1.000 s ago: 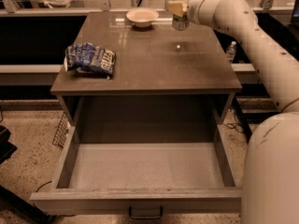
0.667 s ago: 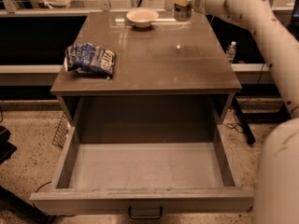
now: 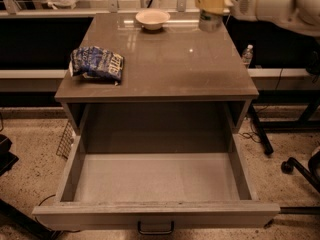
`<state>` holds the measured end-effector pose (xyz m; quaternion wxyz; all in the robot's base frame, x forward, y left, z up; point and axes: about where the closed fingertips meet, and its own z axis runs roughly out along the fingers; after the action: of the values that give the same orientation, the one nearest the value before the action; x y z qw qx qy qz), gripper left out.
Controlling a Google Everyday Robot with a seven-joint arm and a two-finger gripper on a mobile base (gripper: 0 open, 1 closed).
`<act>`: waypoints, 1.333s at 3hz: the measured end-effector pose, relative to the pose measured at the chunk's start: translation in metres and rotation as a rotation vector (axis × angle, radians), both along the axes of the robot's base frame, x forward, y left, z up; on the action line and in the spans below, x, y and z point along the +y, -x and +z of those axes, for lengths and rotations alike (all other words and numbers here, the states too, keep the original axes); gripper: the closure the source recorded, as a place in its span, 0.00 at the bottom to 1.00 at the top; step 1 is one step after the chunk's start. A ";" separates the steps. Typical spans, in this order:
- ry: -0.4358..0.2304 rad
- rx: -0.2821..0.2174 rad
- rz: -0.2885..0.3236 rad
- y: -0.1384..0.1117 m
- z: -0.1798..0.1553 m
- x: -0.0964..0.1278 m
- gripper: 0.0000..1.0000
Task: Place 7up can into top drawer
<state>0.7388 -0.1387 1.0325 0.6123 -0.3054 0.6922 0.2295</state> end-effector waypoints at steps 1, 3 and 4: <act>0.040 0.064 0.069 0.075 -0.030 -0.010 1.00; -0.021 0.132 0.131 0.178 -0.100 -0.044 1.00; -0.021 0.132 0.132 0.178 -0.100 -0.044 1.00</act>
Offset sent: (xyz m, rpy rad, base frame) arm -0.2176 -0.0640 -0.1142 -0.0272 0.1710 0.0990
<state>0.5604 -0.1822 0.9325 0.5521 -0.3278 0.7071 0.2962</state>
